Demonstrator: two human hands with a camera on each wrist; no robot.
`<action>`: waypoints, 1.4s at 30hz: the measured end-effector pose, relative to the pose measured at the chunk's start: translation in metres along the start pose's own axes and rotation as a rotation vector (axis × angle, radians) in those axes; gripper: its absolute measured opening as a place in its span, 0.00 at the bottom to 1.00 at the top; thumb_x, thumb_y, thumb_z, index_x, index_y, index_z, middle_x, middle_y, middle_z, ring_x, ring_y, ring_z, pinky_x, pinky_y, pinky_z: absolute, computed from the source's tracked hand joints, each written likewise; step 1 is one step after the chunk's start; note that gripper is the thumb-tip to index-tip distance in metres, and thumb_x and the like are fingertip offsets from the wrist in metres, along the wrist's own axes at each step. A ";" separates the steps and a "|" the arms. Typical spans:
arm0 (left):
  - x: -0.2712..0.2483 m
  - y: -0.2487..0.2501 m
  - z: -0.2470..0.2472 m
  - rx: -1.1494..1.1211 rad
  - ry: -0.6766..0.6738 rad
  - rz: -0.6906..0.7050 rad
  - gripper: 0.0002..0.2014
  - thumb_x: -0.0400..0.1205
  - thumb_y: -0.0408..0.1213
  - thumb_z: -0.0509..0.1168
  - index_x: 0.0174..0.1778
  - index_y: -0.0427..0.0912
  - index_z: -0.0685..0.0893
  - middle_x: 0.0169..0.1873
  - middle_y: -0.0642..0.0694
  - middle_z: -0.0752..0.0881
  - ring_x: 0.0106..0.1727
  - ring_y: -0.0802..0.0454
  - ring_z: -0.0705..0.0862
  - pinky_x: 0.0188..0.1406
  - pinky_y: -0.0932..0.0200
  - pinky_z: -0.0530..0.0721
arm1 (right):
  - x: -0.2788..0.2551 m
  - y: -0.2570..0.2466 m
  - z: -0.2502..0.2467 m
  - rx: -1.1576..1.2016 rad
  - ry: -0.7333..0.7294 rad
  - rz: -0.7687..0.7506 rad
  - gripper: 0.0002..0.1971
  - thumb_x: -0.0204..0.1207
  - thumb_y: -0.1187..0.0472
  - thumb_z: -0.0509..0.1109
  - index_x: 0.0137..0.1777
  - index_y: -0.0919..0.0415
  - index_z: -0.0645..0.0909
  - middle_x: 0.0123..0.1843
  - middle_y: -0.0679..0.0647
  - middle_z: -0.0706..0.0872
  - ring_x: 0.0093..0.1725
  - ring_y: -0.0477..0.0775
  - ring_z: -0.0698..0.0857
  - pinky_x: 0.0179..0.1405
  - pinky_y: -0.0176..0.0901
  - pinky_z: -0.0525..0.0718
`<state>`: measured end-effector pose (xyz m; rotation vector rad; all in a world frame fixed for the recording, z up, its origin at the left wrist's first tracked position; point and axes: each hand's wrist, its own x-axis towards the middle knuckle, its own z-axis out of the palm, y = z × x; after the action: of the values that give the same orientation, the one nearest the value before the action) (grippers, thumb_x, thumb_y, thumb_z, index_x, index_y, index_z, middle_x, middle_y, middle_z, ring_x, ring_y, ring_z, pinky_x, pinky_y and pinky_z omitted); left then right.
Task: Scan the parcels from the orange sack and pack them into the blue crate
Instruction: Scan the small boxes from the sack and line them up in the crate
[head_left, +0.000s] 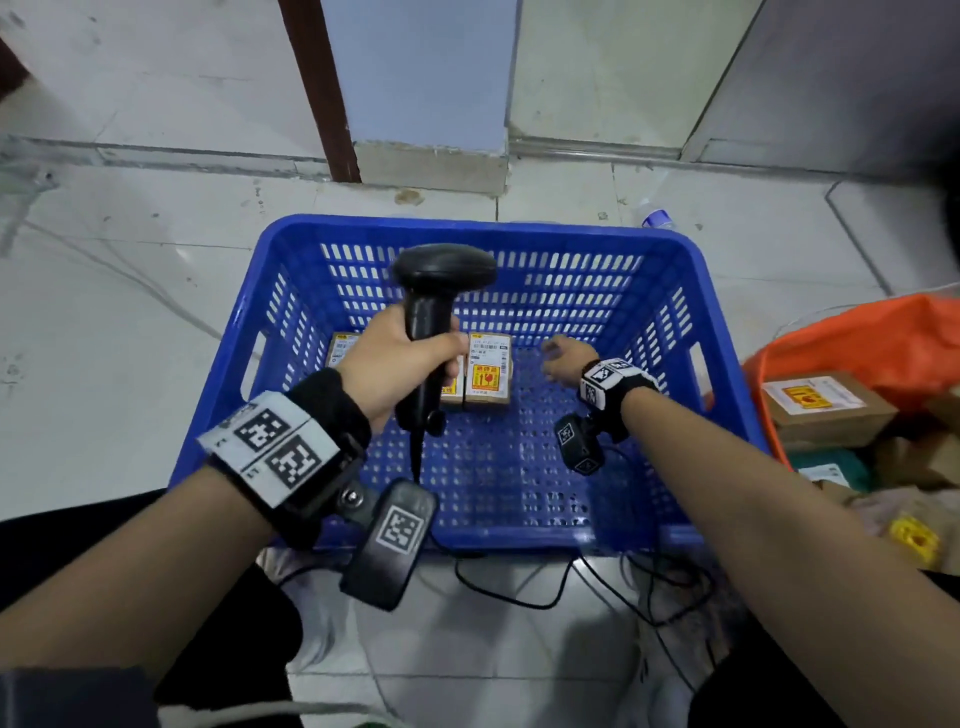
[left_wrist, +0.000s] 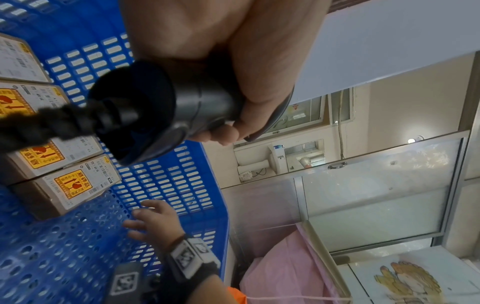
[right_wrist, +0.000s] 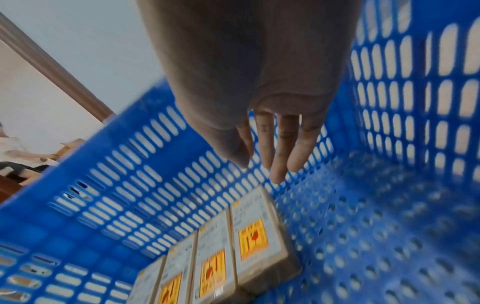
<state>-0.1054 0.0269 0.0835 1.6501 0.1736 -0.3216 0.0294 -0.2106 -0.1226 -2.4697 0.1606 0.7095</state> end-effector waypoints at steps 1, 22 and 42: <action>-0.001 -0.001 0.003 -0.002 -0.009 0.008 0.04 0.80 0.25 0.67 0.45 0.38 0.79 0.25 0.47 0.79 0.24 0.58 0.79 0.28 0.64 0.80 | -0.010 0.004 -0.012 -0.002 0.027 -0.011 0.15 0.78 0.65 0.65 0.64 0.62 0.78 0.58 0.62 0.87 0.56 0.65 0.87 0.57 0.58 0.86; 0.003 0.007 0.111 -0.017 -0.244 0.111 0.08 0.80 0.23 0.65 0.42 0.40 0.78 0.34 0.44 0.79 0.24 0.58 0.79 0.29 0.62 0.82 | -0.226 0.206 -0.212 0.163 0.584 0.171 0.08 0.75 0.72 0.65 0.43 0.59 0.81 0.34 0.58 0.83 0.26 0.47 0.81 0.18 0.27 0.76; 0.070 0.019 0.246 0.037 -0.430 0.154 0.07 0.81 0.22 0.64 0.42 0.39 0.78 0.34 0.44 0.81 0.23 0.58 0.78 0.30 0.63 0.82 | -0.209 0.312 -0.181 0.033 0.264 0.639 0.27 0.75 0.47 0.73 0.67 0.64 0.78 0.66 0.62 0.83 0.58 0.61 0.82 0.46 0.45 0.78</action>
<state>-0.0595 -0.2244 0.0610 1.5818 -0.2826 -0.5544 -0.1476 -0.5780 -0.0372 -2.4696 1.0842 0.6089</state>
